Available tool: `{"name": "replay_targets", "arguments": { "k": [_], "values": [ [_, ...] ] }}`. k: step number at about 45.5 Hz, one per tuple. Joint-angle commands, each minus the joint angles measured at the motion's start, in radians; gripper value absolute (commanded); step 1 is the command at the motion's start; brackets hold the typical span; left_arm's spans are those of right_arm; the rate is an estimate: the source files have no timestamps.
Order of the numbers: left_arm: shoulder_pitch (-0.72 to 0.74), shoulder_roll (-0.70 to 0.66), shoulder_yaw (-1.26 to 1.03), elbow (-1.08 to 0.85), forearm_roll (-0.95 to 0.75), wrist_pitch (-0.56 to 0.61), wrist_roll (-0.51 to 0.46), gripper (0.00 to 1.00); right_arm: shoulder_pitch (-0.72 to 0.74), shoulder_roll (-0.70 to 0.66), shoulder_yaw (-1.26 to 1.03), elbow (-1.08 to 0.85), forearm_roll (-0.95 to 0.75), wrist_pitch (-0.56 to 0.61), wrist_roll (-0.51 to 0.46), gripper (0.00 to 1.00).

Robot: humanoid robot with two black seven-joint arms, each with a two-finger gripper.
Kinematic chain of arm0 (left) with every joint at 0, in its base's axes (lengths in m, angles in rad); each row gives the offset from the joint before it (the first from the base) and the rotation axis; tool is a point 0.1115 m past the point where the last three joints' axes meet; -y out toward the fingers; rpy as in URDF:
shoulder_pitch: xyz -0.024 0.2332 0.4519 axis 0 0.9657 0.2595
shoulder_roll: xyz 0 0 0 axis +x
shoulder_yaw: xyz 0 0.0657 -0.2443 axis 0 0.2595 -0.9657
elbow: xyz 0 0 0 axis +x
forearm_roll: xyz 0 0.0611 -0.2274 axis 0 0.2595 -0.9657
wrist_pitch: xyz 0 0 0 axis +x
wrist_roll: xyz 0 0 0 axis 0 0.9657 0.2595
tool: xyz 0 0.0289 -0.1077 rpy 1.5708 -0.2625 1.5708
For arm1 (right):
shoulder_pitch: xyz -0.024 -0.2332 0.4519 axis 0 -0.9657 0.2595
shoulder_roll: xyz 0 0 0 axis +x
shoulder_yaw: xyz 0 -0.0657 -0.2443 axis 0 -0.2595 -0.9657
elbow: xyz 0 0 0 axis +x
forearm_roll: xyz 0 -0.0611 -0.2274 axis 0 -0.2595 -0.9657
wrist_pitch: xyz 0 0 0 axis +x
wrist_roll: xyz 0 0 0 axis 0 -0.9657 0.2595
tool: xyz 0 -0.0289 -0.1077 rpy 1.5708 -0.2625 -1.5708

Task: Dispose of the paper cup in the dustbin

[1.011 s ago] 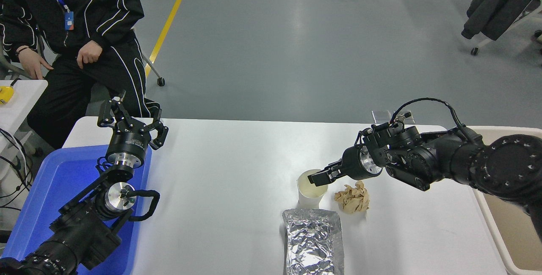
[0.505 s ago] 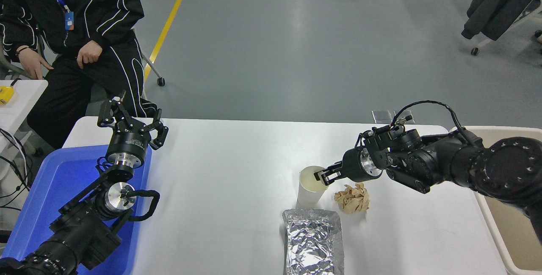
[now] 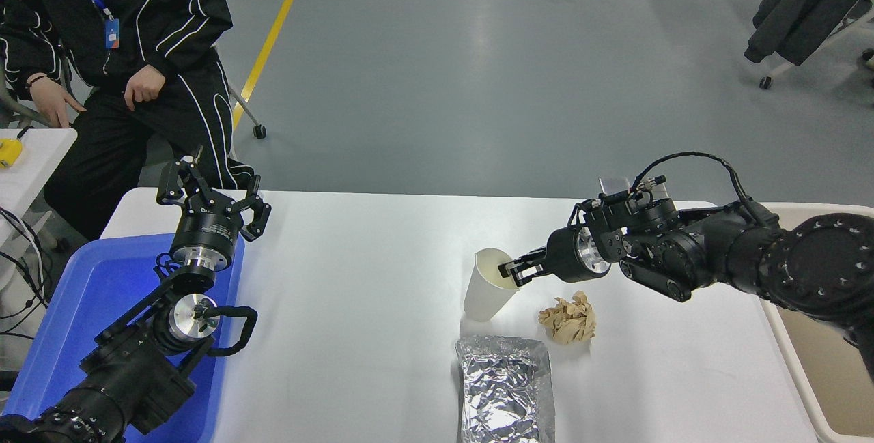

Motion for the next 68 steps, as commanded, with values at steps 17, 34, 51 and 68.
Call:
{"name": "replay_targets", "arguments": {
  "k": [17, 34, 51, 68],
  "values": [
    [0.0, 0.0, 0.0, 0.0, 0.0, 0.0, 0.0, 1.0, -0.002, -0.207, 0.184, -0.418, 0.455, 0.096, 0.001, 0.0],
    [0.0, -0.001, 0.001, 0.0, 0.0, 0.0, 0.0, 1.0, -0.189, -0.417, 0.19, -0.553, 0.642, 0.106, -0.03, 0.0],
    [0.0, -0.001, 0.0, -0.001, 0.0, 0.0, 0.0, 1.0, -0.38, -0.54, 0.349, -0.61, 0.676, 0.096, -0.252, 0.0],
    [0.0, 0.0, 0.001, 0.0, 0.001, 0.0, 0.0, 1.0, -0.516, -0.548, 0.385, -0.668, 0.67, 0.085, -0.37, 0.0]
  ]
}}
